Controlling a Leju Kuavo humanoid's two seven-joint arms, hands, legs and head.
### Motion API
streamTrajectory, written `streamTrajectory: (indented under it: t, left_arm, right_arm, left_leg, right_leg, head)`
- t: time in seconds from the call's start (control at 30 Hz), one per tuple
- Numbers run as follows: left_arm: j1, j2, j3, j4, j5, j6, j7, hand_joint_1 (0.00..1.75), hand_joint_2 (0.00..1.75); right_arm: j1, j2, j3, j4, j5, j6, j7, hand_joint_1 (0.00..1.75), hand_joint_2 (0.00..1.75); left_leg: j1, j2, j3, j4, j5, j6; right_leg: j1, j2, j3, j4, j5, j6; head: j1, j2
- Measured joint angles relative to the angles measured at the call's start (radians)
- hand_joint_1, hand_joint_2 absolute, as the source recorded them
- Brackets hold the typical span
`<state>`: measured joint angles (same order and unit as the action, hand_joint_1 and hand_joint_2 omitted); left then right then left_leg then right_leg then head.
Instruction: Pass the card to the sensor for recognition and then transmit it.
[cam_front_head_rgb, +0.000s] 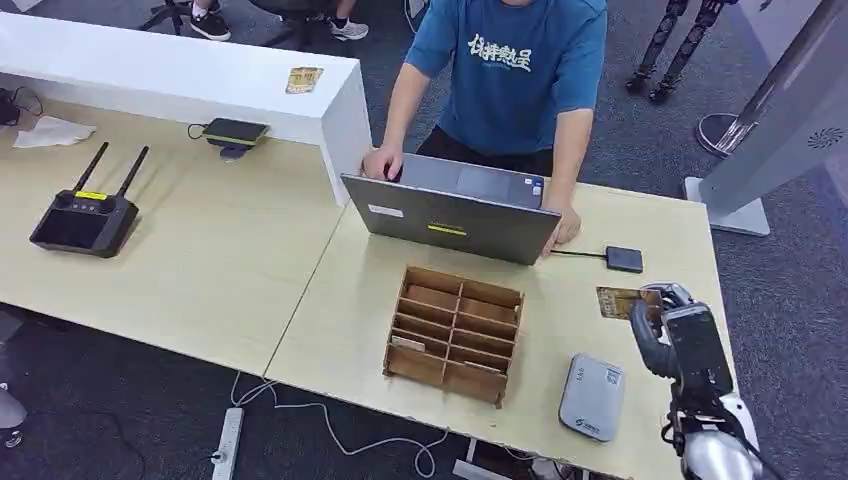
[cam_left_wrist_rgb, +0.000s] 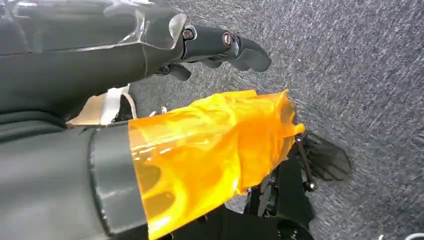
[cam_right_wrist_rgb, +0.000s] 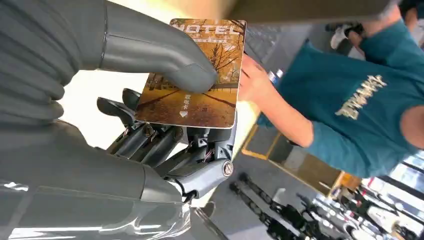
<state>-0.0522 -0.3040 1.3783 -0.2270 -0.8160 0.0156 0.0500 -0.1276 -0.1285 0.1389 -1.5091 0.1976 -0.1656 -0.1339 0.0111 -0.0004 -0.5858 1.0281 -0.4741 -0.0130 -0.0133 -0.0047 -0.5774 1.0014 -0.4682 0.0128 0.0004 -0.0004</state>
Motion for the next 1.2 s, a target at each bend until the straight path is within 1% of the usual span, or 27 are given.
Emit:
streamTrajectory:
  t: [0.17, 0.37, 0.5, 0.73, 0.97, 1.2]
  left_arm:
    - [0.001, -0.003, 0.012, 0.000, 0.009, 0.000, -0.002, 0.00, 0.00]
    - [0.002, -0.003, 0.017, 0.000, 0.012, 0.000, -0.002, 0.00, 0.00]
    - [0.002, -0.005, 0.018, 0.000, 0.024, 0.000, -0.003, 0.00, 0.00]
    - [0.003, -0.006, 0.031, 0.000, 0.030, -0.004, -0.014, 0.00, 0.00]
    - [0.004, -0.006, 0.035, 0.000, 0.030, -0.004, -0.018, 0.00, 0.00]
    - [0.004, -0.006, 0.035, 0.000, 0.032, -0.004, -0.018, 0.00, 0.00]
  right_arm:
    - [0.094, -0.007, 0.000, -0.046, 0.001, 0.016, 0.008, 1.75, 1.75]
    - [0.123, -0.011, 0.000, -0.069, 0.002, 0.029, 0.020, 1.75, 1.75]
    - [0.167, -0.011, 0.001, -0.084, 0.003, 0.030, 0.020, 1.75, 1.75]
    - [0.235, -0.011, 0.003, -0.103, 0.002, -0.004, 0.036, 1.75, 1.75]
    - [0.252, -0.007, 0.006, -0.098, 0.034, -0.043, 0.076, 1.75, 1.75]
    - [0.275, 0.008, 0.016, -0.089, 0.052, -0.058, 0.098, 1.75, 1.75]
  left_leg:
    - [0.000, 0.001, -0.001, 0.000, 0.000, 0.000]
    - [0.000, 0.001, 0.000, 0.000, -0.001, 0.000]
    - [0.000, 0.000, 0.000, 0.000, -0.001, 0.000]
    - [0.000, 0.001, -0.001, 0.000, -0.001, 0.001]
    - [0.000, 0.001, -0.001, 0.000, -0.001, 0.001]
    - [0.000, 0.001, -0.001, 0.000, -0.001, 0.001]
  right_leg:
    - [0.000, 0.001, -0.001, 0.000, 0.000, 0.000]
    - [0.000, 0.001, 0.000, 0.000, 0.000, 0.000]
    - [0.000, 0.000, 0.000, 0.000, 0.000, 0.000]
    - [0.000, 0.000, 0.000, 0.000, -0.001, 0.001]
    - [0.000, 0.000, 0.000, 0.000, -0.001, 0.001]
    - [0.000, 0.000, 0.000, 0.000, -0.001, 0.001]
  head:
    - [0.000, 0.000]
    - [0.000, 0.000]
    - [0.000, 0.000]
    - [0.000, 0.000]
    - [0.000, 0.000]
    - [0.000, 0.000]
